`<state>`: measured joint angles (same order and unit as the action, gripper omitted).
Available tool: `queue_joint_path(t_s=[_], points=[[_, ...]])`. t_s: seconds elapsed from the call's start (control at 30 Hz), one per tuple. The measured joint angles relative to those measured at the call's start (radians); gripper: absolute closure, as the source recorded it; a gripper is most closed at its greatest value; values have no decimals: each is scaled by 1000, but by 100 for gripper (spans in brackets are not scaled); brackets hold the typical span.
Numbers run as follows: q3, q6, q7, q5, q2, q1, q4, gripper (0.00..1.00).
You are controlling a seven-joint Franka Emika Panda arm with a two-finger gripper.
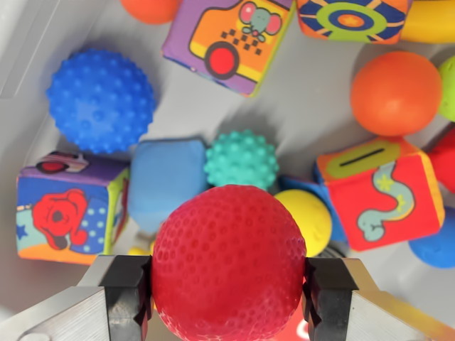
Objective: Pick an object from the bin
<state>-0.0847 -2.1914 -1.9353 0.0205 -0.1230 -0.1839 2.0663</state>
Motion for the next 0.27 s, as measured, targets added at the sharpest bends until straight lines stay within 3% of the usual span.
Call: queue_joint_path(t_s=[0.27], points=[[0,4,0,0,1,0,-2,100]])
